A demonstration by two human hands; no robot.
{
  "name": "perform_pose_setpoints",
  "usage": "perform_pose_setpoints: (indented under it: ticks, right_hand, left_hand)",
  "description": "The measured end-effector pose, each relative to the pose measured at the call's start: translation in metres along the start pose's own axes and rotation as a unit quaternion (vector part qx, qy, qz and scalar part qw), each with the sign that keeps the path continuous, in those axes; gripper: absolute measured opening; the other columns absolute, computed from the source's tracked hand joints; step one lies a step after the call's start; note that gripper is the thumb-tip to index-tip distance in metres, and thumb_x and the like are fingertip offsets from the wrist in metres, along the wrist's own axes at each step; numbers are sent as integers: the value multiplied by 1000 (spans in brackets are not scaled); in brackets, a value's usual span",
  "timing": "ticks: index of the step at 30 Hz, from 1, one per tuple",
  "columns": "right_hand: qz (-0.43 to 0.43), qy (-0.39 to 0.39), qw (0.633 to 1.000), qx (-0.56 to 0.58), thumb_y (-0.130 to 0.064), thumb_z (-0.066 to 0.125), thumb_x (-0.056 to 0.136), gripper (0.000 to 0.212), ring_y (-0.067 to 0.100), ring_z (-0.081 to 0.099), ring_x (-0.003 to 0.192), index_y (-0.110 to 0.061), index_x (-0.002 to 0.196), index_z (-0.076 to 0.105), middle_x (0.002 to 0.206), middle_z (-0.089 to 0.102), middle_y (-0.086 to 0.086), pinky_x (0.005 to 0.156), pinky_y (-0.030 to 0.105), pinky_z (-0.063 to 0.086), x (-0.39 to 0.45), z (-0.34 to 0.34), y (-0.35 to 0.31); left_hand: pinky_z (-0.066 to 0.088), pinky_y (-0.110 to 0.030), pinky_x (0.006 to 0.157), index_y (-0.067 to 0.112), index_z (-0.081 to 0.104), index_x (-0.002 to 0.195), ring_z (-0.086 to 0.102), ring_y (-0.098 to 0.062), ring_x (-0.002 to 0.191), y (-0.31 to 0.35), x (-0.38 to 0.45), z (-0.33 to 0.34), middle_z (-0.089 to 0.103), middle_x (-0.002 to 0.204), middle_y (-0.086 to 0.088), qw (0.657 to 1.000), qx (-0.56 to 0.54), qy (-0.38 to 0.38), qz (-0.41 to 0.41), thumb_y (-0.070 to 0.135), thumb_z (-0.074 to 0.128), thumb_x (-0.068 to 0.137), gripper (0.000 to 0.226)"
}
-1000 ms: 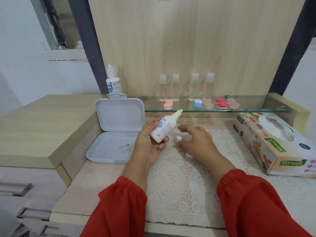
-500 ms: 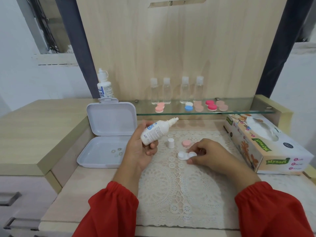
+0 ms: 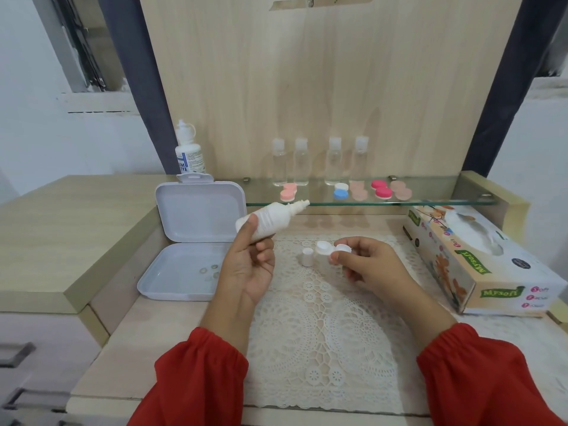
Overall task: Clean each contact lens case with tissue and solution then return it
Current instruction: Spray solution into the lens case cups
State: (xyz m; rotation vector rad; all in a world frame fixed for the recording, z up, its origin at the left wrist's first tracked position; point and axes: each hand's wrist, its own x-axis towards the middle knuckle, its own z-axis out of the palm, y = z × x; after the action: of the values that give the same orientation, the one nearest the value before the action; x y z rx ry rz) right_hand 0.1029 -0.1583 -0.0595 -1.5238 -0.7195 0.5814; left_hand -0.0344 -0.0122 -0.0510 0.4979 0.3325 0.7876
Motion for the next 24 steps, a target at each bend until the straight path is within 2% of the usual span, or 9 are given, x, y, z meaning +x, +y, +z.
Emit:
perform_pose_setpoints:
  ticks: [3,6,8,11,16,21,24]
  right_hand:
    - [-7,3,1000,16,-5,70,84,15,14,52,54,-7,99,68,94,63,35,54,26,47,-1,1,-1]
    - [-10,6,999,32,-4,69,84,16,12,51,52,-6,100,68,88,65,31,53,26,47,-1,2,-2]
    - [-12,8,999,37,-3,69,83,17,12,51,51,-5,100,69,78,64,22,52,25,47,-1,2,-2]
    - [-15,13,999,41,-2,70,82,17,13,51,52,-6,99,70,68,61,12,51,23,47,0,2,-1]
    - [-19,13,999,44,-2,71,81,19,13,52,52,-6,100,70,81,63,24,52,24,48,0,3,-1]
    - [-16,16,999,42,-1,72,81,21,13,52,51,-4,102,69,89,61,36,51,23,48,0,3,-1]
    - [-14,15,999,36,-3,72,81,21,13,53,52,-6,101,70,95,62,37,53,23,49,0,3,0]
  left_hand:
    - [33,-12,35,6,53,121,39,-3,46,-1,4,-1,53,90,-10,1000,-16,9,-3,40,71,70,64]
    - [35,-13,35,8,49,130,45,-4,46,-2,4,-2,52,106,-14,1000,-19,14,-11,48,72,66,79]
    - [37,-12,36,7,54,121,51,-6,48,-2,2,0,56,109,-16,1000,-10,17,-20,43,73,66,68]
    - [39,-13,38,5,59,101,53,-10,51,-4,-3,4,59,93,-13,999,7,17,-31,25,73,69,41]
    - [38,-13,38,8,59,95,48,-8,46,-7,-4,7,61,80,-9,996,76,41,-13,17,69,82,19]
    - [36,-16,37,12,54,111,45,-8,45,-9,-1,8,61,80,-8,990,131,44,25,19,69,83,33]
    - [36,-17,38,15,54,105,45,-9,46,-10,-2,8,62,80,-7,987,151,36,39,18,69,83,27]
